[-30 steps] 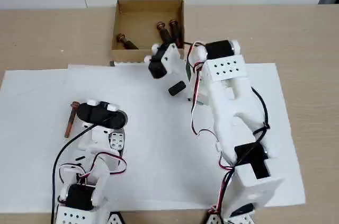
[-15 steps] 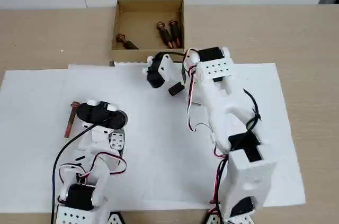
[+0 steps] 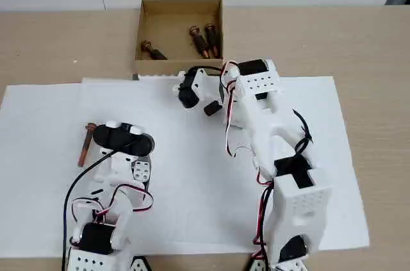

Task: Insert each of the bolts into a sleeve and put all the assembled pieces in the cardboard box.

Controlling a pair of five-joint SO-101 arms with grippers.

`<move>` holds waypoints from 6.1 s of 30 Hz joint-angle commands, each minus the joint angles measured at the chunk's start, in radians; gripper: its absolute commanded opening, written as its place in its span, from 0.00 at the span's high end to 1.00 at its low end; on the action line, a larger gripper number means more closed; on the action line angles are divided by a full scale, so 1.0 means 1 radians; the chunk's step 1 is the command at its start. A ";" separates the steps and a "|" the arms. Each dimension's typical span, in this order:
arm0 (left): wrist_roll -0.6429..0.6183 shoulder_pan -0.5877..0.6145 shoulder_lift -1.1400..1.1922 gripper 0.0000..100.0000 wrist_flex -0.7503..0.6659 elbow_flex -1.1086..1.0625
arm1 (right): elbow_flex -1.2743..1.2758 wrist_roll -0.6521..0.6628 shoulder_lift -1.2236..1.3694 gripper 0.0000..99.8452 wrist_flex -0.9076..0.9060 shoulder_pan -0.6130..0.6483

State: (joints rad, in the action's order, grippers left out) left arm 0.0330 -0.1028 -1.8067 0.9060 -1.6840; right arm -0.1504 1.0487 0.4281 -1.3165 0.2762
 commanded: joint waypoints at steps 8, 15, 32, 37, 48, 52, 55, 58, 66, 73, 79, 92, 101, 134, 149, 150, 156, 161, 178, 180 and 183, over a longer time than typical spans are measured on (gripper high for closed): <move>0.002 0.005 -0.009 0.99 0.003 0.005 | -0.023 0.002 0.068 0.93 0.015 -0.019; 0.002 0.005 -0.009 0.99 0.003 0.005 | -0.023 0.000 0.051 0.99 0.004 -0.010; 0.002 0.005 -0.009 0.99 0.003 0.007 | -0.021 -0.446 -0.386 0.99 -0.211 0.021; 0.003 0.005 -0.009 0.99 0.003 0.007 | -0.018 -0.677 -0.544 0.99 -0.305 0.015; 0.066 0.080 -0.005 0.99 0.091 0.157 | 0.092 -0.962 -0.825 0.99 -0.389 -0.033; 0.146 0.199 -0.005 0.99 0.176 0.280 | 0.264 -0.968 -1.003 0.99 -0.384 -0.064; 0.190 0.261 -0.003 0.99 0.241 0.367 | 0.394 -0.968 -1.132 0.99 -0.377 -0.094; 0.193 0.279 -0.003 0.99 0.290 0.441 | 0.516 -0.970 -1.241 0.99 -0.367 -0.128; 0.187 0.284 0.341 0.99 0.350 0.750 | 0.713 -0.964 -1.429 0.99 -0.305 -0.211; 0.132 0.284 0.859 0.99 0.460 1.162 | 0.763 -0.964 -1.481 0.99 -0.306 -0.288; 0.138 0.350 1.197 0.99 0.580 1.356 | 0.763 -0.968 -1.500 0.99 -0.306 -0.337; 0.396 0.535 1.708 0.99 0.703 1.537 | 0.763 -0.965 -1.538 0.99 -0.315 -0.427; 0.520 0.534 1.881 0.90 0.735 1.600 | 0.763 -0.965 -1.538 0.99 -0.315 -0.433; 0.569 0.528 2.231 0.89 0.519 1.788 | 0.799 -0.962 -1.529 0.99 -0.271 -0.426; 0.569 0.534 2.323 0.99 0.519 1.790 | 0.815 -0.962 -1.537 0.99 -0.240 -0.426; 0.569 0.534 2.318 0.99 0.519 1.790 | 0.815 -0.962 -1.537 0.99 -0.240 -0.426; 0.568 0.529 2.248 0.99 0.559 1.790 | 0.781 -0.961 -1.537 0.99 -0.248 -0.424; 0.568 0.528 2.027 0.99 0.635 1.790 | 0.700 -0.882 -1.538 0.99 -0.294 -0.426; 0.565 0.408 1.428 0.99 0.845 1.768 | 0.571 -0.829 -1.626 1.00 -0.367 -0.432; 0.563 0.381 1.339 0.99 0.845 1.722 | 0.577 -0.827 -1.715 1.00 -0.361 -0.426; 0.531 0.350 1.181 0.99 0.824 1.604 | 0.597 -0.827 -1.819 1.00 -0.355 -0.426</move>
State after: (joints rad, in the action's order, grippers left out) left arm 0.6007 0.2700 -0.4595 1.7285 -0.0115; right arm 0.4649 0.2110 -1.3211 -1.6801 -0.1488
